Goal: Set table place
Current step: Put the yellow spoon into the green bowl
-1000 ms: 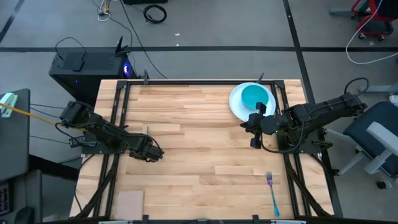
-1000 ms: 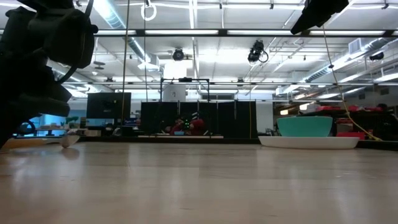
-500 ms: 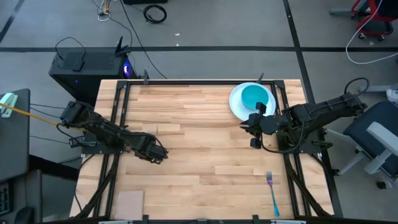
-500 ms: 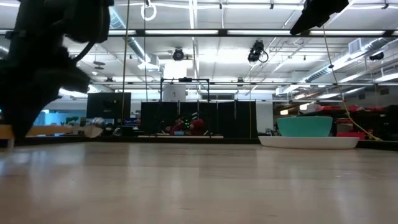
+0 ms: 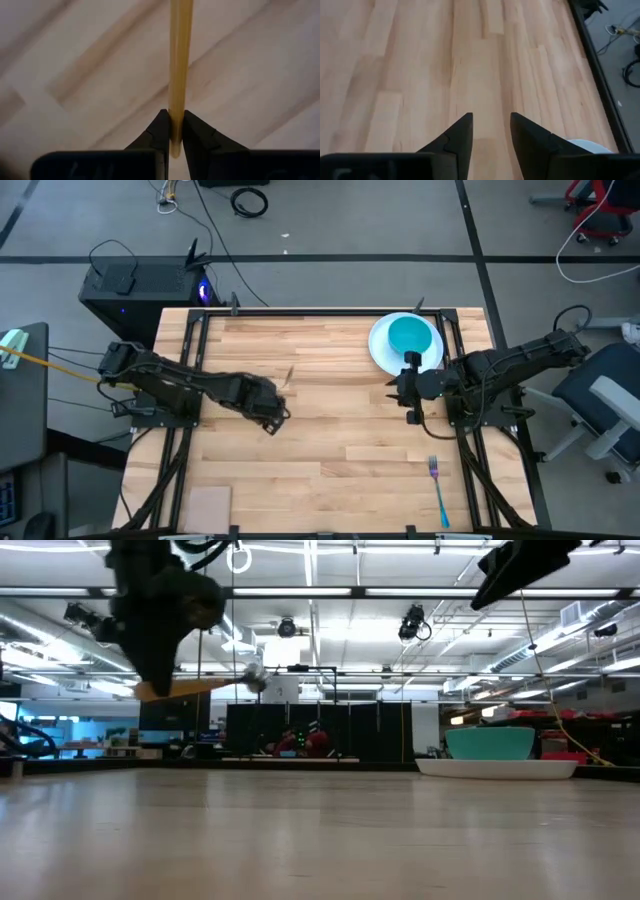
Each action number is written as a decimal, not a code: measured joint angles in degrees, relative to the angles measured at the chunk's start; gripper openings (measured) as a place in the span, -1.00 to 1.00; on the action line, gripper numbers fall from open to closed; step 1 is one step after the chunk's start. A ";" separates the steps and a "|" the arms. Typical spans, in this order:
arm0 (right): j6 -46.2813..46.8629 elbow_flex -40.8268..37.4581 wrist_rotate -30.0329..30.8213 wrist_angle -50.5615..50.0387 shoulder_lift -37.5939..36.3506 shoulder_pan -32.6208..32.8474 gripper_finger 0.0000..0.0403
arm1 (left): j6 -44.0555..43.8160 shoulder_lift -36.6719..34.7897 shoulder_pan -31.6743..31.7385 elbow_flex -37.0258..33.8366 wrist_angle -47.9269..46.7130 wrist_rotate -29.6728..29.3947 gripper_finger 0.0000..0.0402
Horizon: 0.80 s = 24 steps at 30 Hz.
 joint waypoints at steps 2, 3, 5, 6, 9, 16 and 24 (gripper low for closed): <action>-2.57 -2.30 -0.26 2.84 0.00 -0.01 -0.31 | 3.31 0.00 1.66 1.29 0.05 -0.22 -0.80; -4.07 -3.38 -0.44 4.08 0.02 -0.01 -0.31 | 4.90 0.00 2.43 1.88 0.09 -0.22 -0.80; -6.65 -5.11 -0.56 7.49 0.04 -0.01 -0.31 | 7.97 -0.02 3.97 2.60 1.12 -0.48 -0.81; -7.94 -6.02 -0.58 10.09 0.03 0.00 -0.31 | 9.77 -0.02 4.69 2.81 1.79 -0.47 -0.81; -12.86 -9.03 -0.58 17.99 0.05 -0.01 -0.31 | 15.07 -0.02 6.52 2.99 4.71 -0.46 -0.81; -24.06 -14.18 -0.59 30.68 2.22 -0.19 -0.31 | 22.66 0.75 8.30 3.02 11.41 -0.55 -0.81; -18.70 -15.74 -0.63 38.44 8.29 -3.23 -0.31 | 33.93 1.14 8.26 3.04 20.80 -4.23 -0.81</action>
